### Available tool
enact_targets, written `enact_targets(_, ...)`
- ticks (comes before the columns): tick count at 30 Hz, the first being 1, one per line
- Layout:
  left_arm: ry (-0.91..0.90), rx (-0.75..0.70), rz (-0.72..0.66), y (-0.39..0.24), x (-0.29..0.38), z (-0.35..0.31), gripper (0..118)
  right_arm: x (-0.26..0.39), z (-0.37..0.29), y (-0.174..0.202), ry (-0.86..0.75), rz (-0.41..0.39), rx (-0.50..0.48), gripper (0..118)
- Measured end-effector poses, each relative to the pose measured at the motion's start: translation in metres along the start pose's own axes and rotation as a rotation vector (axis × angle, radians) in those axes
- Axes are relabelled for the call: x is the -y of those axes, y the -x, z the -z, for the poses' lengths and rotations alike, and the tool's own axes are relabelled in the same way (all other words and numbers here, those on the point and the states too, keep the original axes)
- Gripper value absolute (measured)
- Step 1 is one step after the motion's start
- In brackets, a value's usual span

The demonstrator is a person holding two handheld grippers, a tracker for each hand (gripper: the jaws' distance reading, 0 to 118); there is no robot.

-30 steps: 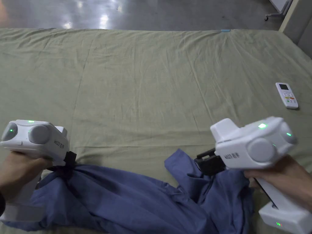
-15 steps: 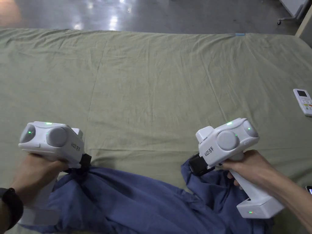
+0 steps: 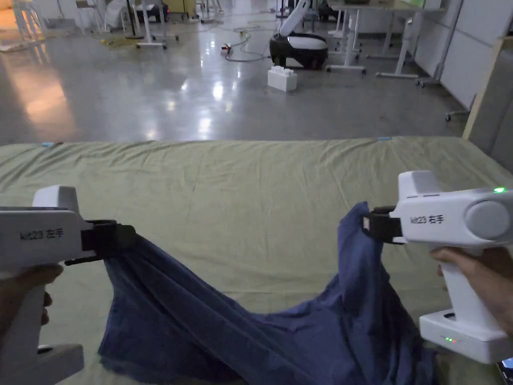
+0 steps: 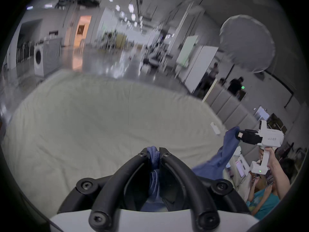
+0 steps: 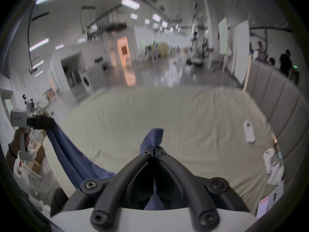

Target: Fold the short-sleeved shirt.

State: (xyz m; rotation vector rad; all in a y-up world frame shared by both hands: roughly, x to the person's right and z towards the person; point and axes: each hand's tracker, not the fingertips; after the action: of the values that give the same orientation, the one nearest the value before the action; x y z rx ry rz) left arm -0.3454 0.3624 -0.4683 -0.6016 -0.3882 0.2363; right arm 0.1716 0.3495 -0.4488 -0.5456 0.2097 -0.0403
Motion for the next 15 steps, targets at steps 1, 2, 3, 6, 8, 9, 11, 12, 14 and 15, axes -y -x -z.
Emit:
enact_targets(1, -0.050, 0.013, 0.018, -0.004, -0.009, -0.023, 9, -0.014, -0.022, -0.002, -0.058, 0.004, 0.006, 1)
enact_targets(2, -0.095, 0.008, 0.027, -0.009, -0.018, -0.047, 9, -0.029, -0.049, -0.001, -0.124, 0.014, 0.024, 1)
enact_targets(3, -0.139, 0.003, 0.035, -0.015, -0.025, -0.065, 9, -0.042, -0.070, -0.001, -0.166, 0.016, 0.042, 1)
enact_targets(6, -0.219, -0.060, 0.066, -0.026, -0.048, -0.110, 9, -0.078, -0.124, -0.004, -0.291, 0.017, 0.092, 1)
enact_targets(8, -0.276, -0.089, 0.122, -0.035, -0.060, -0.135, 9, -0.098, -0.157, -0.002, -0.349, 0.009, 0.137, 1)
enact_targets(9, -0.300, -0.095, 0.116, -0.037, -0.065, -0.147, 9, -0.108, -0.172, 0.000, -0.370, -0.018, 0.156, 1)
enact_targets(11, -0.366, -0.092, 0.100, -0.039, -0.075, -0.170, 9, -0.126, -0.196, 0.002, -0.426, -0.058, 0.216, 1)
enact_targets(12, -0.386, -0.094, 0.087, -0.041, -0.080, -0.179, 9, -0.133, -0.208, 0.004, -0.447, -0.062, 0.229, 1)
enact_targets(14, -0.445, -0.086, 0.078, -0.048, -0.092, -0.199, 9, -0.152, -0.234, 0.007, -0.525, -0.063, 0.243, 1)
enact_targets(15, -0.455, -0.091, 0.089, -0.050, -0.096, -0.208, 9, -0.159, -0.244, 0.010, -0.543, -0.054, 0.235, 1)
